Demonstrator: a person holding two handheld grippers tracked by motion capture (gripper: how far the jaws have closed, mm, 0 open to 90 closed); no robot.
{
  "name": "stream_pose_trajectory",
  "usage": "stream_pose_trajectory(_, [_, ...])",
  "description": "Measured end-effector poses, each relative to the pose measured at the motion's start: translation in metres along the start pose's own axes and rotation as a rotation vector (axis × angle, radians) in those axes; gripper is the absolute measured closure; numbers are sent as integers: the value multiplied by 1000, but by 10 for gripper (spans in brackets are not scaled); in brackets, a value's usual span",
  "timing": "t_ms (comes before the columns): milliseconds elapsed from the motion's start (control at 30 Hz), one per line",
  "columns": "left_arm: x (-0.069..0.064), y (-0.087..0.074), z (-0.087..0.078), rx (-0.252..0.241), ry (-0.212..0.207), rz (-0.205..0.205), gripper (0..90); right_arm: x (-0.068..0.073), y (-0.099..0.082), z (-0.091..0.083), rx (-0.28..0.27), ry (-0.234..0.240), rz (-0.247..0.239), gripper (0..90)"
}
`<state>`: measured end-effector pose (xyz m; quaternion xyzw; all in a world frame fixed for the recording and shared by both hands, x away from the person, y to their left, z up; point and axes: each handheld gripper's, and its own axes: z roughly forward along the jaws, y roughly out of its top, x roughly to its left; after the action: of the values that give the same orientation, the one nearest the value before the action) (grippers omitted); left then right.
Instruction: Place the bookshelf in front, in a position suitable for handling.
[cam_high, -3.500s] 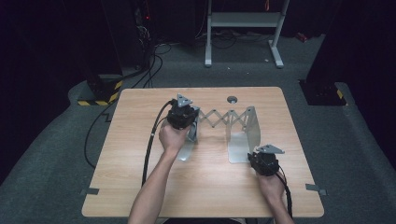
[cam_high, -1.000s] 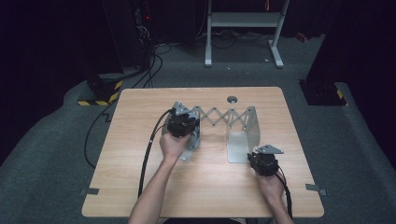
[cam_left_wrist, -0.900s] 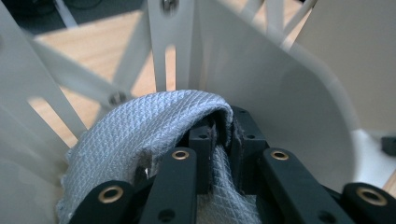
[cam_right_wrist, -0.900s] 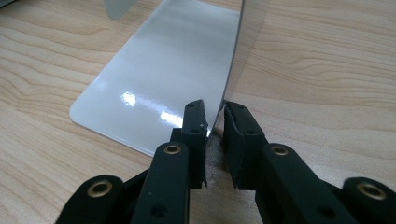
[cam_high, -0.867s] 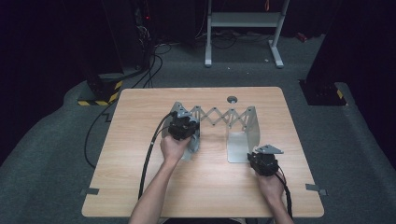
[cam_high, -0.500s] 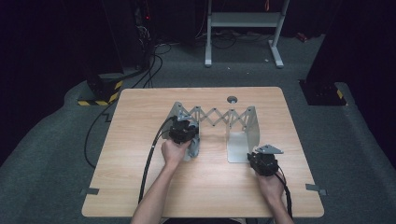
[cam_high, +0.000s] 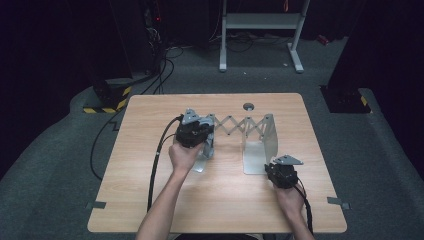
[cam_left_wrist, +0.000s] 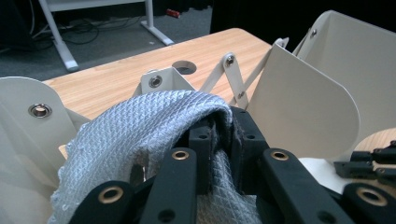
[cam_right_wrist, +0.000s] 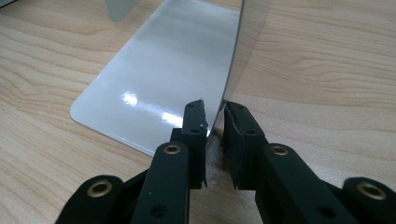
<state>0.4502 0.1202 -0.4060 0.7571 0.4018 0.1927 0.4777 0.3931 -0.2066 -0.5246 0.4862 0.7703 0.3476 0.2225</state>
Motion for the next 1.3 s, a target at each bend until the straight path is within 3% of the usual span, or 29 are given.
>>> stream_pose_trajectory(567, [-9, -26, -2, 19, -14, -2, 806, 1, 0, 0, 1, -1, -3, 790])
stream_pose_trajectory(1100, [-1, -65, 33, 151, -15, -60, 806, 1, 0, 0, 2, -1, -1, 789])
stream_pose_trajectory(1300, [3, -71, 40, 171, -12, -74, 806, 1, 0, 0, 1, -2, -2, 790])
